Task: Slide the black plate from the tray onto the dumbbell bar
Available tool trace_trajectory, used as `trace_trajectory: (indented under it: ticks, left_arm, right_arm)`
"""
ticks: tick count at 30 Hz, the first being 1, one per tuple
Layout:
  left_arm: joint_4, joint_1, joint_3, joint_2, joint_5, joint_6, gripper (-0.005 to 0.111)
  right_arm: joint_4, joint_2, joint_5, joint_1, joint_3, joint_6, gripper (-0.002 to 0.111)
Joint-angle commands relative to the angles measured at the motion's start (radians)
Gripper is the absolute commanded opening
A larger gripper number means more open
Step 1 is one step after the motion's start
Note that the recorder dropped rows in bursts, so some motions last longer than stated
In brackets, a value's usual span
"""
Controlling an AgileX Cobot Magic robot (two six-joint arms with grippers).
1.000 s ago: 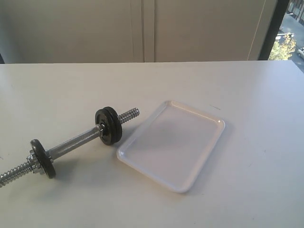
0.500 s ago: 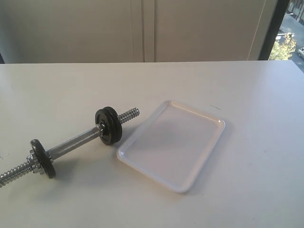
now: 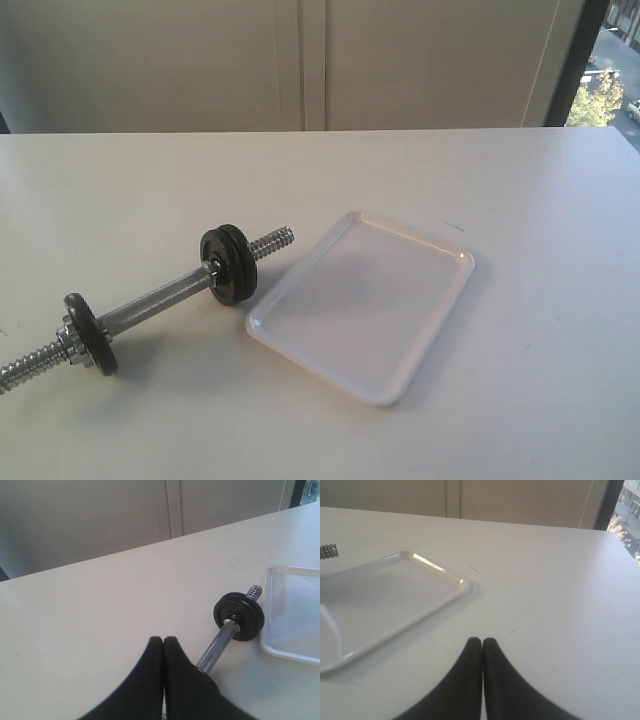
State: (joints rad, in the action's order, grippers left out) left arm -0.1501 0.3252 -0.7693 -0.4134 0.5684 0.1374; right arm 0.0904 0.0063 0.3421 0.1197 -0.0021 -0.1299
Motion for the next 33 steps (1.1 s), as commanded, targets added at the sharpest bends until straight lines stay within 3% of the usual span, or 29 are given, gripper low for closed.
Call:
trace_trajectory:
  ticks: [1,10,33]
  left_arm:
    - [0.001,-0.005,0.005,0.005,0.001,-0.001,0.0]
    - [0.001,-0.005,0.005,0.005,0.001,-0.001,0.0]
    - [0.001,-0.005,0.005,0.005,0.0,-0.001,0.0]
  right_arm:
    - [-0.042,-0.006,-0.01,0.002,0.002,0.007,0.001]
    - [-0.09,-0.006,-0.022,0.06,0.002,0.028,0.001]
    - [-0.085,-0.006,-0.005,0.06,0.002,0.028,0.001]
